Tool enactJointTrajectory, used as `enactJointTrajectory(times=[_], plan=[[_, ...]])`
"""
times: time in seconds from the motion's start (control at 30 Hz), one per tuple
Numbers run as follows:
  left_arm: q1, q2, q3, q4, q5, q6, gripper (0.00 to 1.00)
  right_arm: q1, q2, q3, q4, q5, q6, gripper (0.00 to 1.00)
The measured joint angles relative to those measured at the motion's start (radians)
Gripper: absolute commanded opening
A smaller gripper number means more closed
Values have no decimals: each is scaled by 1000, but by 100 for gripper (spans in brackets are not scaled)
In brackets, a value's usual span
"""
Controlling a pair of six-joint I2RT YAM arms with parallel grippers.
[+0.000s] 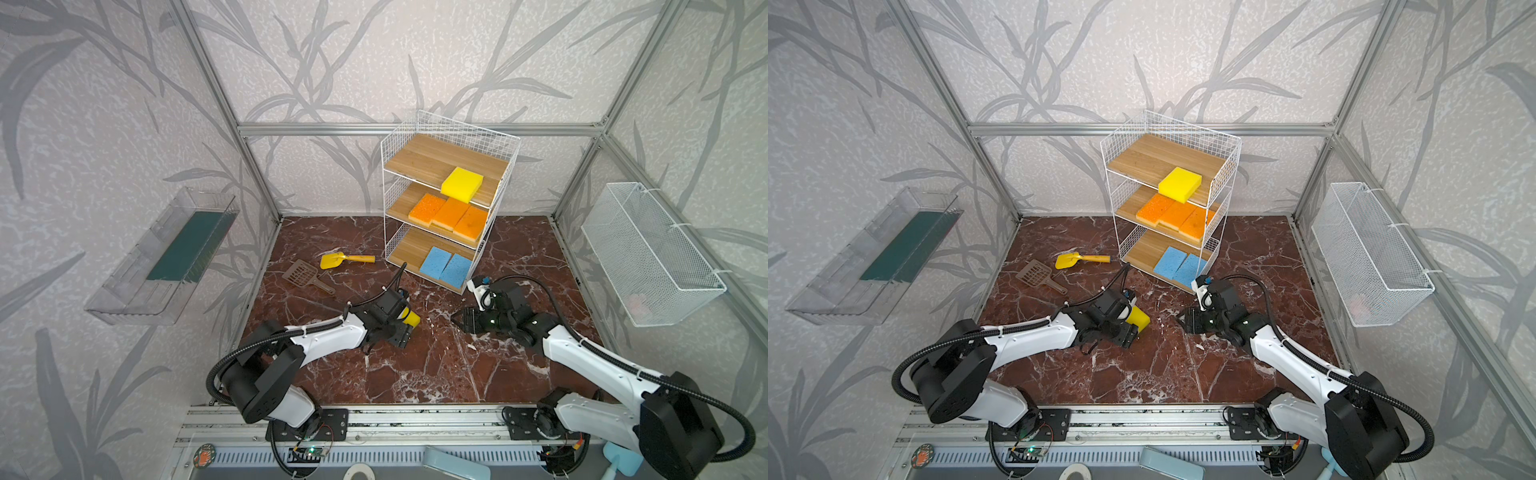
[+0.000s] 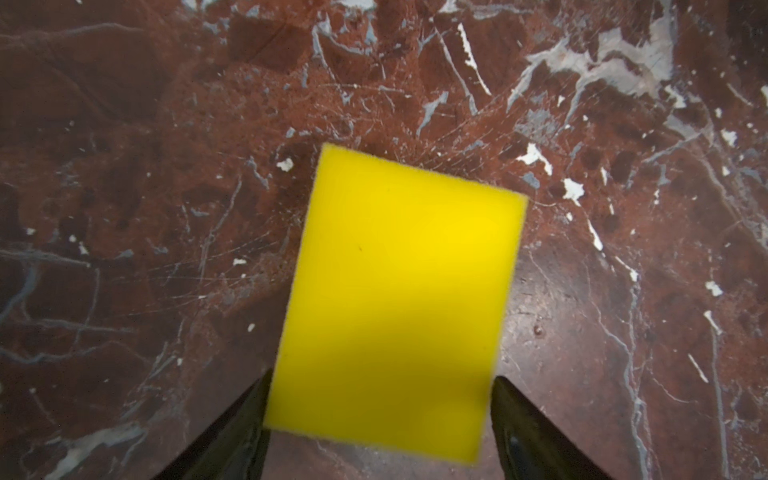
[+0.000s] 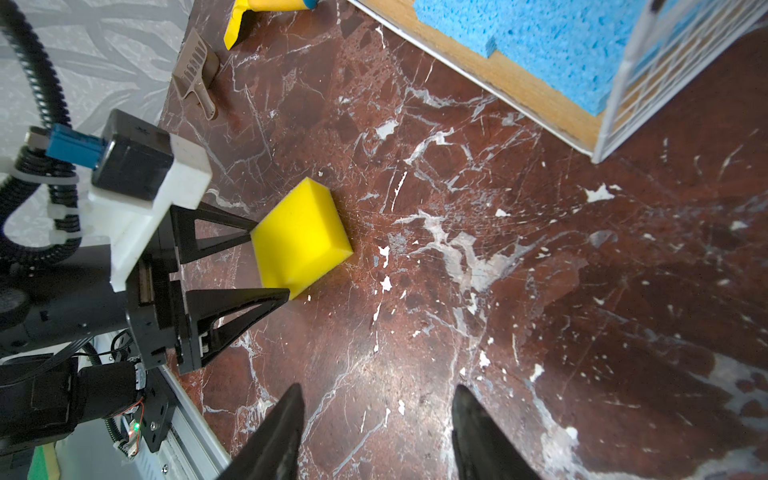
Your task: Place and organize the cleaning sponges onto the shelf
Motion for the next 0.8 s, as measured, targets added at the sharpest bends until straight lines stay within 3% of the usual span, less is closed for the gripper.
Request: enactJointTrajectory(times=[0.4, 0.8], plan=[[-20, 1, 10, -45, -16, 10, 80, -4, 18, 0, 1, -16, -3, 57], [-50, 12, 16, -63, -46, 5, 67, -5, 20, -2, 1, -19, -6, 57]])
